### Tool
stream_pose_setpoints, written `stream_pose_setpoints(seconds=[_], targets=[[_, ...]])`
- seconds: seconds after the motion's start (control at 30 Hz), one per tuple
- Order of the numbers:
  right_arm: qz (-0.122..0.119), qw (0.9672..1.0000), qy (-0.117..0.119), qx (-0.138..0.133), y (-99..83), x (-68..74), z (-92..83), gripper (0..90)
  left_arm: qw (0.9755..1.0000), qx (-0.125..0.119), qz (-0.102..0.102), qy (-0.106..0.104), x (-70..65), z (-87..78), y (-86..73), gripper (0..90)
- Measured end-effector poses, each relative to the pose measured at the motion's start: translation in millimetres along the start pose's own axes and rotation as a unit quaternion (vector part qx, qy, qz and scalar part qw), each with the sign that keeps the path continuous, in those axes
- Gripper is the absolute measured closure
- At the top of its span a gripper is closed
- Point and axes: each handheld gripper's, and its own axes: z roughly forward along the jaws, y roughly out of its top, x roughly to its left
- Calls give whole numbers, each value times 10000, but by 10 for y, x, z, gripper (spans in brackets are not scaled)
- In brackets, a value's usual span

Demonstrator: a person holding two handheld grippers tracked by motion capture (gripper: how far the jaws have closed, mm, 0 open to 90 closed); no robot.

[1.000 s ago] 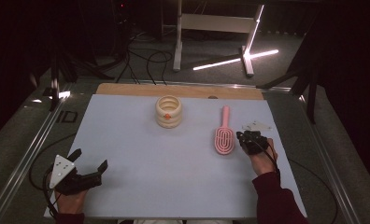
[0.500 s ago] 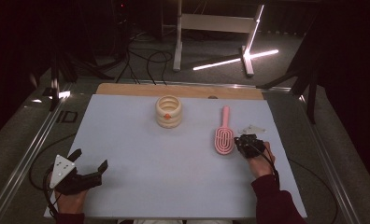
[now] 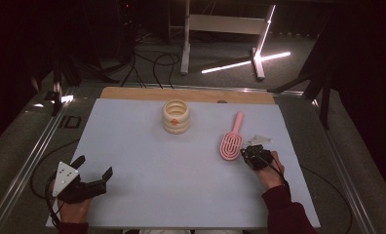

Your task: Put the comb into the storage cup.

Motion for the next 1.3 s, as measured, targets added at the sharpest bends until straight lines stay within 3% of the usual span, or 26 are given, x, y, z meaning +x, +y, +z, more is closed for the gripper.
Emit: stream_pose_setpoints(seconds=[0.33, 0.67, 1.3], targets=[[-361, 9992, 195, 39, 84, 206, 47, 900, 10000, 14, 8, 16, 2, 1, 0, 0], [-542, 9978, 380, 21, 244, 399, 151, 900, 10000, 7, -7, 35, 7, -1, -3, 0], [-607, 9970, 485, -7, 622, 525, 400, 900, 10000, -5, -13, 25, 19, -5, -2, 0]])
